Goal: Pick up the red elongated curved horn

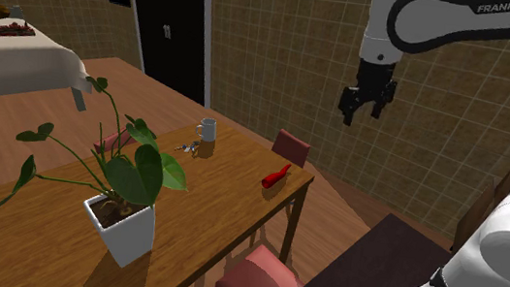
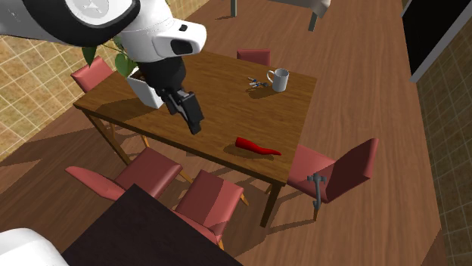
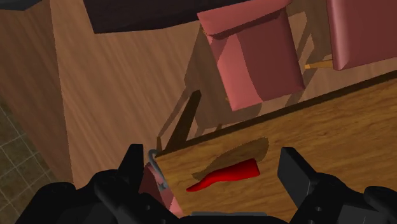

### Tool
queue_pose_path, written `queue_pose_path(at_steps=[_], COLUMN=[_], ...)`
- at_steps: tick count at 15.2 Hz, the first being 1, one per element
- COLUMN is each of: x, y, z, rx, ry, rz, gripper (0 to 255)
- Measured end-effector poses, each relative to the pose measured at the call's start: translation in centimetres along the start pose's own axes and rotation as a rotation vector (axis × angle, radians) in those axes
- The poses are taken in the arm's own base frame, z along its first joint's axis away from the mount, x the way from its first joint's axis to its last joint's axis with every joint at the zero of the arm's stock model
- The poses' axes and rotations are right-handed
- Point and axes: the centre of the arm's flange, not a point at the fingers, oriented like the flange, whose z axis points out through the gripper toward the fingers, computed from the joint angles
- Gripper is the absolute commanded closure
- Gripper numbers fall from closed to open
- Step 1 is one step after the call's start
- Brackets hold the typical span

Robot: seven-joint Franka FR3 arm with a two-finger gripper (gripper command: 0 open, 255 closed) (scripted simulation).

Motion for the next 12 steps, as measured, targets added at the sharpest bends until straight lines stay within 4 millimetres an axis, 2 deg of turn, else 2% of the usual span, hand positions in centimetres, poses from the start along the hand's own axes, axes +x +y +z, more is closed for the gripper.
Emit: queue_pose_path(at_steps=[4, 12], x=[3.9, 10.5], y=[-1.6, -4.4], z=[4.0, 12.1], rx=[0.004, 0.012], ry=[-0.021, -0.064], rz=[0.097, 0.290], gripper=[0, 0])
